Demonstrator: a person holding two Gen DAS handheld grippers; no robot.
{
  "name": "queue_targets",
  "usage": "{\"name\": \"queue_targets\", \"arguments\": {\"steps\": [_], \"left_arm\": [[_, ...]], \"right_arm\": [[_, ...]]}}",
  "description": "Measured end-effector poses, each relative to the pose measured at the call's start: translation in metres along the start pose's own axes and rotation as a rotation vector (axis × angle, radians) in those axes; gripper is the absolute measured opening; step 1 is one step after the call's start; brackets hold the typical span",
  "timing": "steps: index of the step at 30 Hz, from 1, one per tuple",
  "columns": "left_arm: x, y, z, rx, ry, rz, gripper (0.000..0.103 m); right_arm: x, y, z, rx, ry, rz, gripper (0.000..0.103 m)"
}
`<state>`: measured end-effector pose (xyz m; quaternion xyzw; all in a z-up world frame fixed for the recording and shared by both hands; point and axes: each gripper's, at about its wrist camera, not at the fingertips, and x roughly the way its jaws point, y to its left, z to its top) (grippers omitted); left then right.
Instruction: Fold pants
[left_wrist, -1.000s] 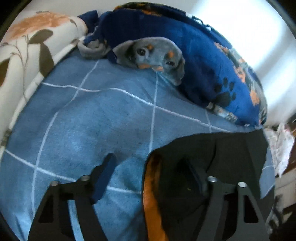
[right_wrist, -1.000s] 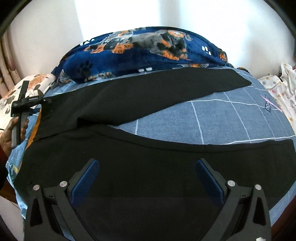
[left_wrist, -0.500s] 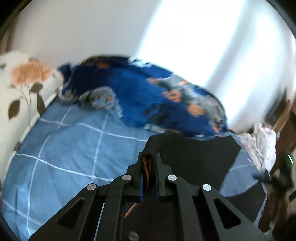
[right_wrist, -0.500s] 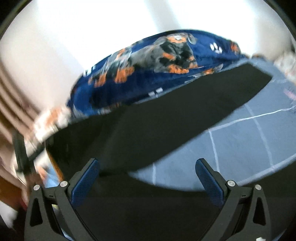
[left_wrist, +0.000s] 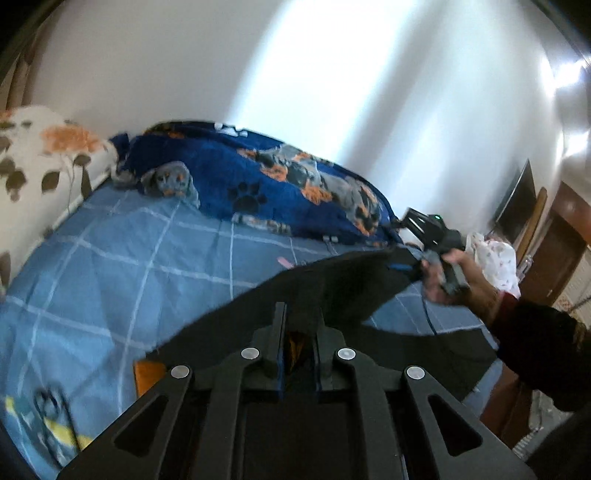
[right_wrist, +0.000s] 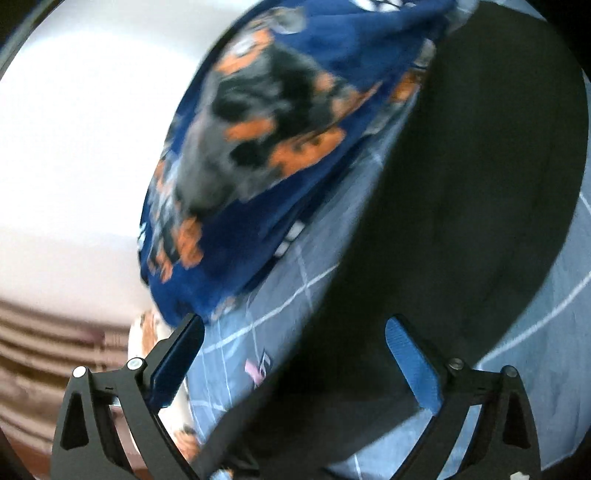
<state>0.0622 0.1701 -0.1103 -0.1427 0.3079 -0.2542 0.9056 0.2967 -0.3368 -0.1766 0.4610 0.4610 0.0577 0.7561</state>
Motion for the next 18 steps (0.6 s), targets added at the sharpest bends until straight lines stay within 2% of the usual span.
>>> {"name": "queue_targets", "arguments": {"steps": [2, 4, 6, 8, 10, 14, 18], "left_arm": [[0.000, -0.001, -0.007, -0.014, 0.020, 0.004, 0.012], [0.001, 0.001, -0.012, -0.036, 0.036, 0.002, 0.012], [0.004, 0.003, -0.013, -0.046, 0.049, 0.011, 0.012], [0.004, 0.005, -0.012, -0.055, 0.054, 0.028, 0.012], [0.003, 0.011, -0.009, -0.074, 0.055, 0.038, 0.013], [-0.004, 0.023, -0.007, -0.106, 0.063, 0.060, 0.014], [-0.009, 0.031, -0.013, -0.134, 0.096, 0.073, 0.015]], "right_arm": [[0.014, -0.009, 0.012, 0.040, 0.029, -0.042, 0.079], [0.024, -0.017, 0.020, 0.067, 0.066, -0.060, 0.026], [0.032, -0.025, 0.020, 0.065, 0.101, -0.113, 0.010], [0.025, -0.029, 0.014, 0.062, 0.088, -0.090, 0.006], [0.008, -0.026, 0.002, 0.005, 0.048, -0.107, 0.005], [-0.050, -0.030, -0.040, -0.079, -0.022, -0.092, 0.005], [-0.096, -0.046, -0.091, -0.108, -0.055, -0.099, 0.004]]}}
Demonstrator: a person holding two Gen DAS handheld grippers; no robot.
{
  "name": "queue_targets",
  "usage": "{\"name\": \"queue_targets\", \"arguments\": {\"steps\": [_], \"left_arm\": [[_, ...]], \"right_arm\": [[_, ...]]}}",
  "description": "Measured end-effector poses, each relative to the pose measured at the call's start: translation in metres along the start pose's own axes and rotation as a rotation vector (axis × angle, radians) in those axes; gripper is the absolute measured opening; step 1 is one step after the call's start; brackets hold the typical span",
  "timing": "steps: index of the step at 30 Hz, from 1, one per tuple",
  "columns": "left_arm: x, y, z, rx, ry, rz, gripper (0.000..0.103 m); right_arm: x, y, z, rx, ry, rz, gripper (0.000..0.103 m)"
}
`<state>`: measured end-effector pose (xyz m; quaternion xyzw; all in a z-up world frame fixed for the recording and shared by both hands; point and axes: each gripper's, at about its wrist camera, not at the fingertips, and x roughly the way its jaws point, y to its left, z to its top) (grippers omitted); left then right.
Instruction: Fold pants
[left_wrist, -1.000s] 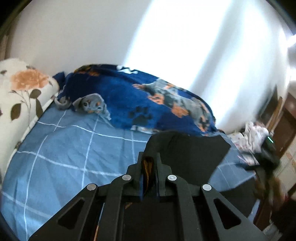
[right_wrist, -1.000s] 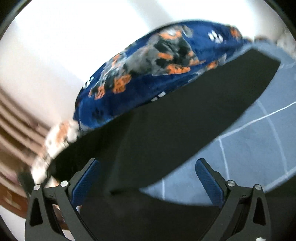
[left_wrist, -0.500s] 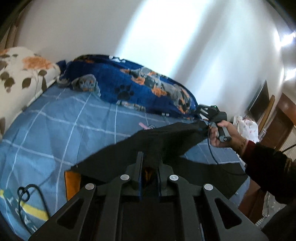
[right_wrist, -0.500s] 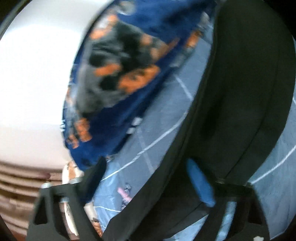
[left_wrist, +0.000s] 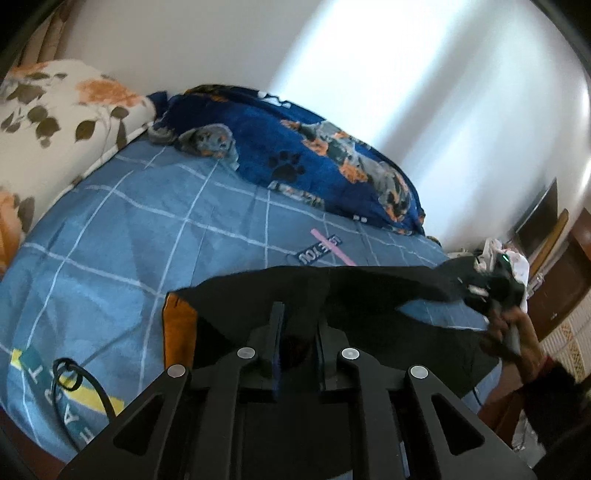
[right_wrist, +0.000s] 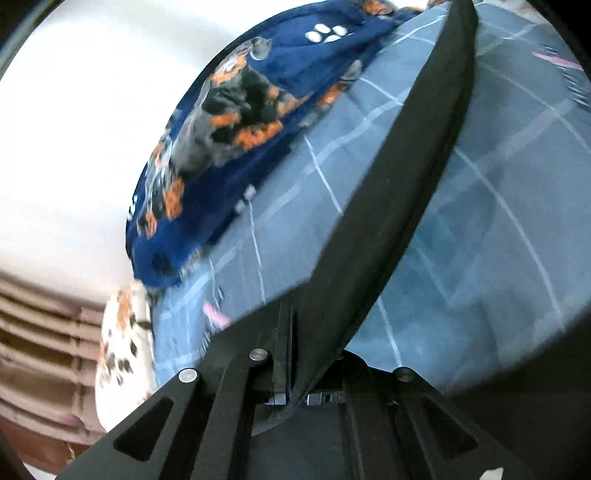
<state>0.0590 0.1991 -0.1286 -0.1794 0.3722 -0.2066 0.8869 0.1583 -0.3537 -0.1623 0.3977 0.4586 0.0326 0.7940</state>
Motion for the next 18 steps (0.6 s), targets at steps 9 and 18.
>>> {"name": "queue_targets", "arguments": {"steps": [9, 18], "left_arm": [[-0.009, 0.008, -0.036, -0.001, 0.095, 0.050, 0.017], [-0.004, 0.032, -0.072, -0.029, 0.182, 0.116, 0.028]], "right_arm": [[-0.044, -0.061, -0.116, 0.072, 0.033, -0.042, 0.004], [-0.038, -0.087, -0.159, 0.102, 0.046, -0.046, 0.002]]}}
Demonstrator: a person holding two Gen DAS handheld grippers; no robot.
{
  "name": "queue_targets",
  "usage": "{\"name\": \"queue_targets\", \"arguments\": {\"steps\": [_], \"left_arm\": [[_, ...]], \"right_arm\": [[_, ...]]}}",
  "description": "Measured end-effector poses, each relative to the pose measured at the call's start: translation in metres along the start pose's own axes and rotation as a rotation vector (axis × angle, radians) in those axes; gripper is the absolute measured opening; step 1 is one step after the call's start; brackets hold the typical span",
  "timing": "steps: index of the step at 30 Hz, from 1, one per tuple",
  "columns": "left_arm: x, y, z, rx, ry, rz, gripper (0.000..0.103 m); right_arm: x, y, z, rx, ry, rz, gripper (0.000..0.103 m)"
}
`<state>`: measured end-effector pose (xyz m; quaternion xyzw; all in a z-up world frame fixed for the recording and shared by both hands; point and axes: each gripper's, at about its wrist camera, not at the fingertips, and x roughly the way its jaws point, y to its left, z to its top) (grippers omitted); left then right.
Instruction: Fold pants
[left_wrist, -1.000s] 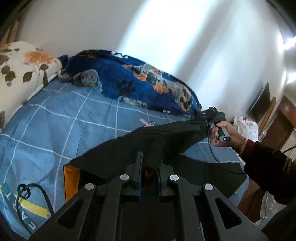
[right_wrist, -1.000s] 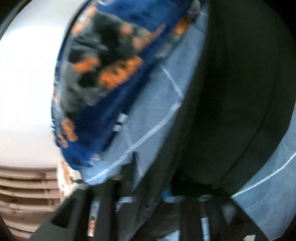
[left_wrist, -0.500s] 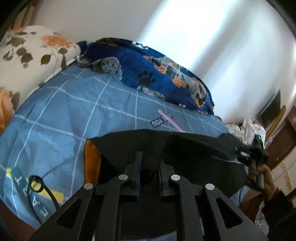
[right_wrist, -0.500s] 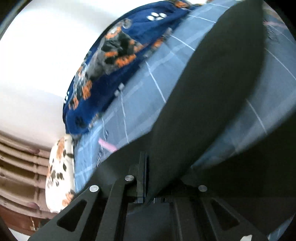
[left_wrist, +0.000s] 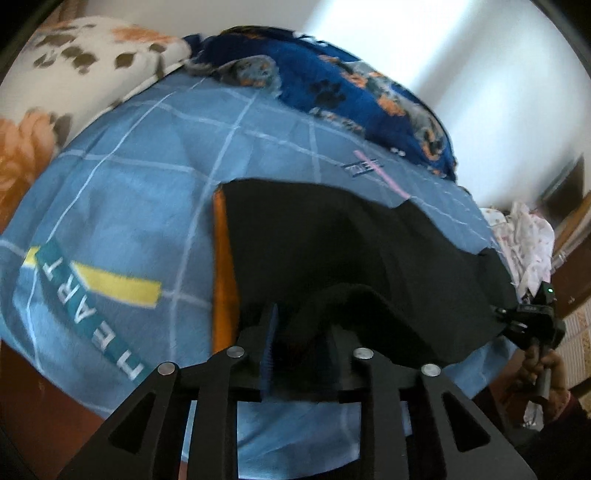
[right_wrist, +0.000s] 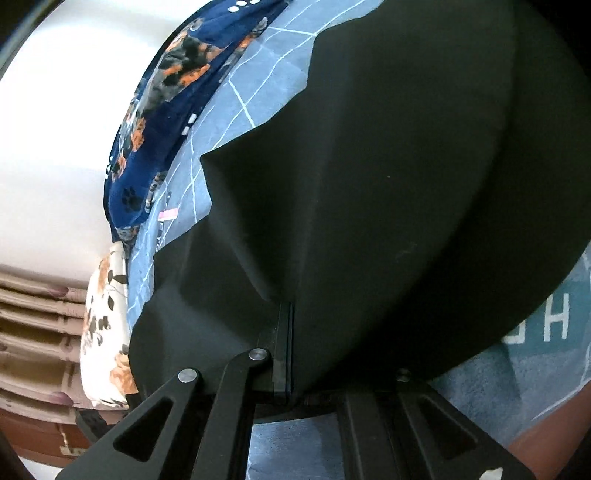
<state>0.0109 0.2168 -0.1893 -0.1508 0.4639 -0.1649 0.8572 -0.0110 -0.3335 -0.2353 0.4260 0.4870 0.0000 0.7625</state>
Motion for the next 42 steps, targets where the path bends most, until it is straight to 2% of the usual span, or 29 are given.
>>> {"name": "queue_targets", "arguments": {"steps": [3, 4, 5, 7, 8, 14, 17, 18, 20, 24, 27, 30, 32, 34, 38, 42], "left_arm": [[-0.005, 0.000, 0.000, 0.007, 0.003, 0.033, 0.030], [-0.009, -0.006, 0.001, 0.032, -0.001, 0.082, 0.043], [-0.013, -0.011, 0.001, 0.055, -0.011, 0.179, 0.068], [-0.022, -0.014, 0.005, 0.069, -0.049, 0.335, 0.095], [-0.030, -0.013, 0.006, 0.067, -0.083, 0.383, 0.096], [-0.058, 0.004, 0.017, -0.036, -0.147, 0.369, 0.096], [-0.074, -0.001, 0.022, -0.075, -0.231, 0.447, 0.096], [-0.079, -0.005, 0.023, -0.082, -0.265, 0.433, 0.096], [-0.078, -0.016, 0.025, -0.066, -0.285, 0.359, 0.096], [-0.037, -0.052, 0.020, 0.016, -0.201, 0.229, 0.096], [0.014, -0.073, 0.004, 0.078, -0.073, 0.170, 0.096], [0.049, -0.078, -0.010, 0.122, 0.018, 0.219, 0.090], [0.049, -0.081, -0.012, 0.156, -0.001, 0.239, 0.090], [0.051, -0.082, -0.010, 0.163, 0.014, 0.250, 0.090], [0.054, -0.083, -0.012, 0.169, 0.022, 0.266, 0.091], [0.057, -0.086, -0.012, 0.182, 0.028, 0.285, 0.092]], "right_arm": [[0.001, 0.002, 0.000, -0.017, 0.000, 0.001, 0.003], [0.001, 0.002, 0.000, -0.018, -0.003, 0.004, 0.004], [0.001, 0.002, -0.001, -0.016, -0.003, 0.011, 0.004], [0.001, 0.001, -0.001, -0.012, -0.004, 0.017, 0.004], [0.001, 0.000, -0.002, -0.010, -0.004, 0.022, 0.005], [0.002, -0.001, -0.003, -0.002, -0.002, 0.046, 0.006], [0.002, -0.003, -0.004, 0.003, -0.004, 0.056, 0.006], [0.002, -0.003, -0.004, 0.006, -0.004, 0.060, 0.006], [0.003, -0.005, -0.004, 0.010, -0.007, 0.069, 0.006], [0.003, -0.006, -0.005, 0.003, -0.014, 0.086, 0.007], [0.003, -0.014, -0.004, 0.030, -0.009, 0.148, 0.008], [-0.004, -0.028, 0.004, 0.075, -0.025, 0.221, 0.010], [-0.017, -0.041, 0.015, 0.084, -0.071, 0.248, 0.013], [-0.030, -0.056, 0.031, 0.102, -0.113, 0.276, 0.015], [-0.054, -0.104, 0.082, 0.225, -0.208, 0.375, 0.019], [-0.070, -0.149, 0.135, 0.356, -0.294, 0.417, 0.019]]}}
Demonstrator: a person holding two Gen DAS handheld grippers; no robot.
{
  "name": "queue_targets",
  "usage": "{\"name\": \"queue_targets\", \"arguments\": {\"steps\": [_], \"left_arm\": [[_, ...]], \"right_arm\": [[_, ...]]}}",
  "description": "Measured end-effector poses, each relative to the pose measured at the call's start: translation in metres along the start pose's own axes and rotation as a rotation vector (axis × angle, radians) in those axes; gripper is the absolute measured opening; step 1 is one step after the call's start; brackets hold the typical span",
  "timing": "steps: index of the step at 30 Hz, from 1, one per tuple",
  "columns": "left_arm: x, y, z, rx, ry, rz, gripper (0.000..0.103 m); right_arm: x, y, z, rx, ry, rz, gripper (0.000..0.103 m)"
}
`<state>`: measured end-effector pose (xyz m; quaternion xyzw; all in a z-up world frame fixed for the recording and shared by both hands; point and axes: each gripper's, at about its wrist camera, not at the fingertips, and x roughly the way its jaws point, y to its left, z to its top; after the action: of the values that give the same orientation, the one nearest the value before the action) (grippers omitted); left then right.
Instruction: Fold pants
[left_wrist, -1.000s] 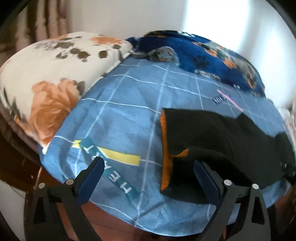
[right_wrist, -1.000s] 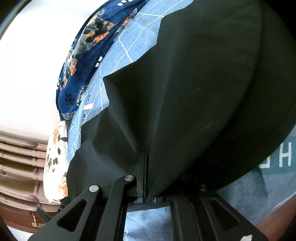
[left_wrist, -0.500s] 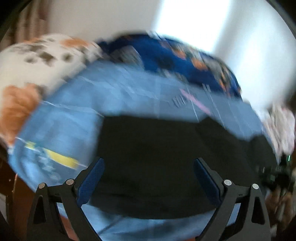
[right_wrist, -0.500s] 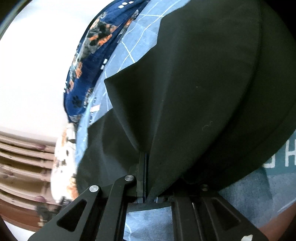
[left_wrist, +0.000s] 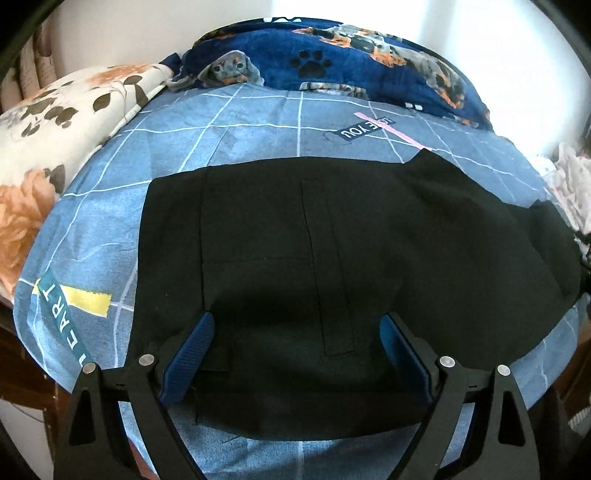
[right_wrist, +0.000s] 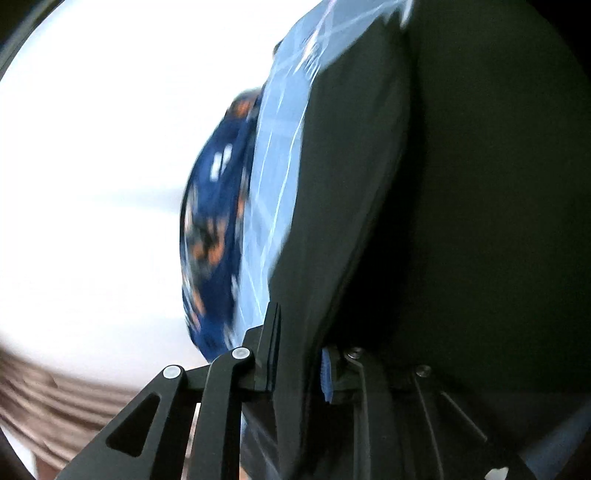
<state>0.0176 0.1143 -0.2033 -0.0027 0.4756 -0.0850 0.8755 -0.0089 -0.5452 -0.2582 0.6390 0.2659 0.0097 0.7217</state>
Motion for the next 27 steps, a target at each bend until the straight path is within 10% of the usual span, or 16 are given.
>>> {"name": "queue_targets", "arguments": {"steps": [7, 27], "left_arm": [[0.004, -0.003, 0.003, 0.004, 0.017, 0.010, 0.095], [0.005, -0.007, 0.002, 0.030, 0.021, 0.010, 0.099]], "right_arm": [[-0.014, 0.007, 0.067, -0.040, -0.133, -0.144, 0.005], [-0.105, -0.066, 0.045, 0.052, -0.232, -0.081, 0.003]]}}
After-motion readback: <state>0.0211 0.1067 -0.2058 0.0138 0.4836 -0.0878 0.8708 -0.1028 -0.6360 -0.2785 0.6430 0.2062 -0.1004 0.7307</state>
